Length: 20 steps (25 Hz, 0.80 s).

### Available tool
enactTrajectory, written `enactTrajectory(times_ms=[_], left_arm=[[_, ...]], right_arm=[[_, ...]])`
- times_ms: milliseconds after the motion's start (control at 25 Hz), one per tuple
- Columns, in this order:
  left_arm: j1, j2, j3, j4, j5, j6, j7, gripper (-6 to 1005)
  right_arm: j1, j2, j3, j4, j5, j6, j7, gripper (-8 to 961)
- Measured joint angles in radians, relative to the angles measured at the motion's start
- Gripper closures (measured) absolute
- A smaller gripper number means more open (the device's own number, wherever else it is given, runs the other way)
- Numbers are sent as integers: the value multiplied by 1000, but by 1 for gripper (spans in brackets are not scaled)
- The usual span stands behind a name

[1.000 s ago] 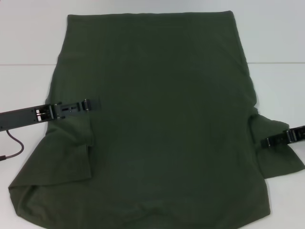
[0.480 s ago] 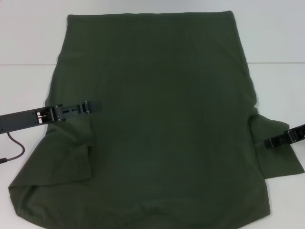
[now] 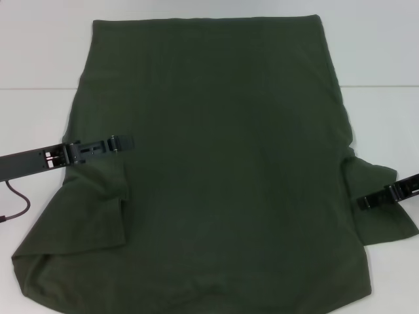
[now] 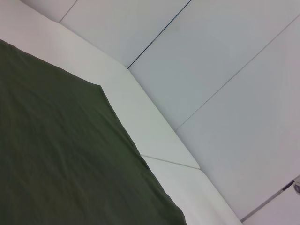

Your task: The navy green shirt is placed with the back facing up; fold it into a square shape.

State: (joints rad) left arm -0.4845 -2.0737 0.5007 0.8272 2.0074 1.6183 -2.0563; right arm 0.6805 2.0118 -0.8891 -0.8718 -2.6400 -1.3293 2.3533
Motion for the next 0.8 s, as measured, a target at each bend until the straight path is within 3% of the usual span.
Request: enactTrajectory(times_ms=[800], left_arm=[[0,-2,-1,-10,-22,9,1,96]], right_arm=[[-4,20,-2,-6,-27,-1,27,295]])
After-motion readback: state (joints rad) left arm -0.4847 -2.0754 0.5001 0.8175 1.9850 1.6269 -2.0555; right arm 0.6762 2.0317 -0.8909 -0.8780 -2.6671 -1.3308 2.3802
